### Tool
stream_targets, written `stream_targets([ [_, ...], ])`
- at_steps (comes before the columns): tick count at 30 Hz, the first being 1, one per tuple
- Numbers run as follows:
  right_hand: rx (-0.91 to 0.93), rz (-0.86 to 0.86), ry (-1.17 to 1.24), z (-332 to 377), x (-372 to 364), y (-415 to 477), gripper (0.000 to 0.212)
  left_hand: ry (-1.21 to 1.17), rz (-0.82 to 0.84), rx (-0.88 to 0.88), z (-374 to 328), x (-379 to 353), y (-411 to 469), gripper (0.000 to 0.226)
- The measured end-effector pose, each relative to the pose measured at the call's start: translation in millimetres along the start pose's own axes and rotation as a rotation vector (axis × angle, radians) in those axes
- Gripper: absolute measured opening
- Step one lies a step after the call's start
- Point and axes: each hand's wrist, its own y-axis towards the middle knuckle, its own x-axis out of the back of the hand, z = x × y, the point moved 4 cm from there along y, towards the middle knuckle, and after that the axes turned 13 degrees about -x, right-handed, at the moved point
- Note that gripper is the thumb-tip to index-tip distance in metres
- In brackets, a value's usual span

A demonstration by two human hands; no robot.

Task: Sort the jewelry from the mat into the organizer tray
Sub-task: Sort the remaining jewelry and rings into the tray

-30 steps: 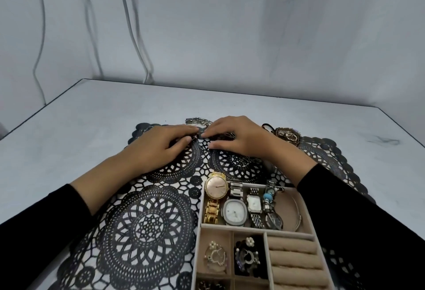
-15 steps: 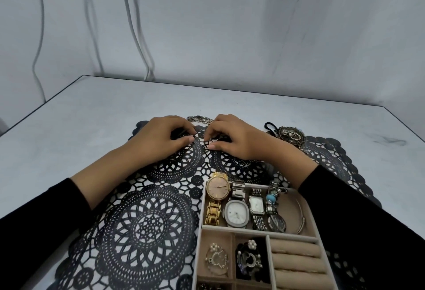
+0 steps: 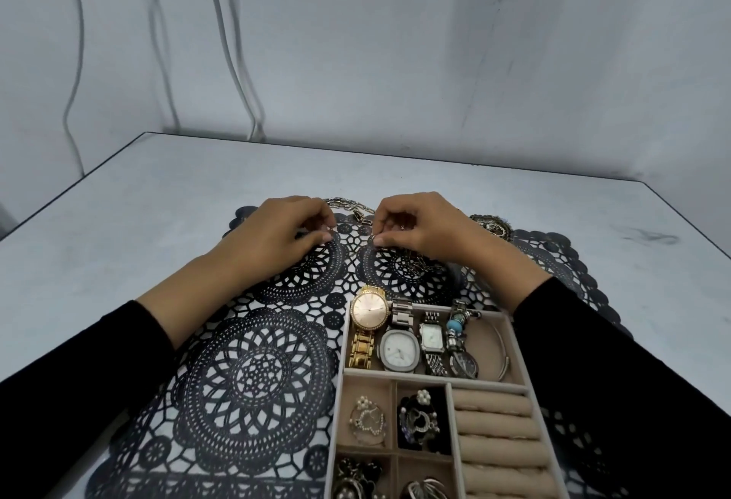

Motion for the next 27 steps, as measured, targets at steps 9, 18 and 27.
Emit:
stream_targets([
  [9,-0.144,-0.167,0.299,-7.1,20.4,-34.0,0.008,-0.244,-0.229,0.166,-15.4,13.2,-15.6,0.015],
  [18,-0.248,-0.226,0.624,-3.3,23.4,-92.0,0.013,-0.436,-0.275,0.241,-62.2,11.6,-28.2,0.005],
  [27,-0.277,-0.253,0.828,0.6,28.9,-161.9,0.023,-0.568,-0.279,0.208,-119.5,10.4,-43.8,0.013],
])
